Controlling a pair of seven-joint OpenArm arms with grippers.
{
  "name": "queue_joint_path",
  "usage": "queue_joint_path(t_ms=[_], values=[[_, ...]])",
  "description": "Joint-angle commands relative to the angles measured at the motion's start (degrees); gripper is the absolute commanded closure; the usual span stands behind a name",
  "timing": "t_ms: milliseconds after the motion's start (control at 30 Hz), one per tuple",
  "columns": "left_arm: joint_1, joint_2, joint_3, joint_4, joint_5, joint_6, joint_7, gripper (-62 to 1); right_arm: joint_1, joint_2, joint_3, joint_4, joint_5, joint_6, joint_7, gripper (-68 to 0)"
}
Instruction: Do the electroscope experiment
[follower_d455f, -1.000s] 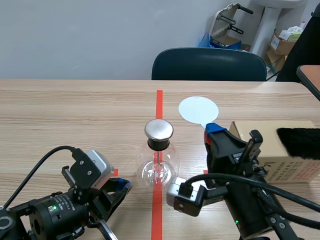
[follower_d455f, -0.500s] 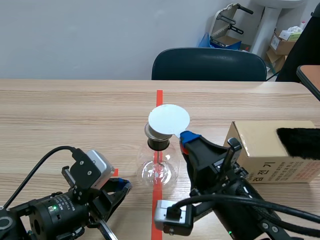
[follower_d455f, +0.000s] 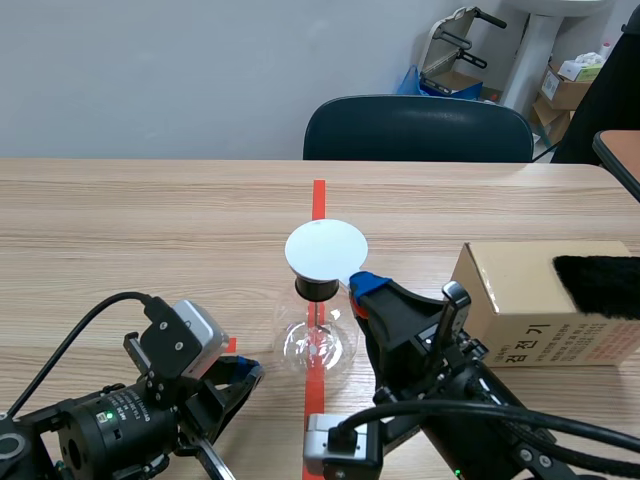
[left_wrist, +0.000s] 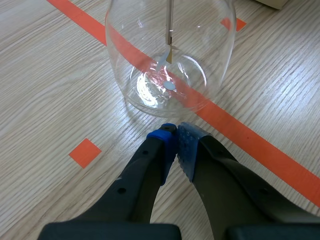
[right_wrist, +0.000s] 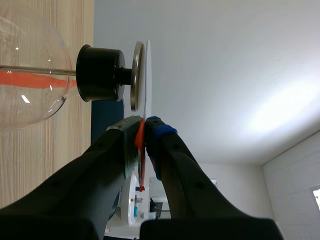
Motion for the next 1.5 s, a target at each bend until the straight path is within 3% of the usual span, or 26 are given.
queue_joint_path(t_ms=[0,433,667,800,1233,1467], values=[[-0.3,0.2,-0.4,0.9,-0.2,0.1,-1.0,-4.1,0.0,0.8,0.5,1.2,0.3,-0.8,0.0,-2.0],[-0.3,0.2,-0.4,0.9,-0.2,0.1,-1.0,-4.1,0.0,0.7,0.5,1.2,0.3,-0.8,-0.1,-2.0],[-0.3,0.2,-0.4,0.9,-0.2,0.1,-1.0,-4.1,0.0,0.7,0.5,1.2,0.2,-0.8,-3.1,-2.0],[-0.3,0.2,-0.4,0.9,-0.2,0.1,-1.0,-4.1,0.0,0.7,0.5,1.2,0.2,-0.8,-7.8,-2.0],[-0.3,0.2,-0.4,0.9,-0.2,0.1,-1.0,-4.1,0.0,0.7,0.5,1.2,0.2,-0.8,-29.7,-2.0],[-0.3,0.2,-0.4,0.9,-0.2,0.1,-0.9,-4.1,0.0,0.7,0.5,1.2,0.2,-0.8,-37.3,-2.0]])
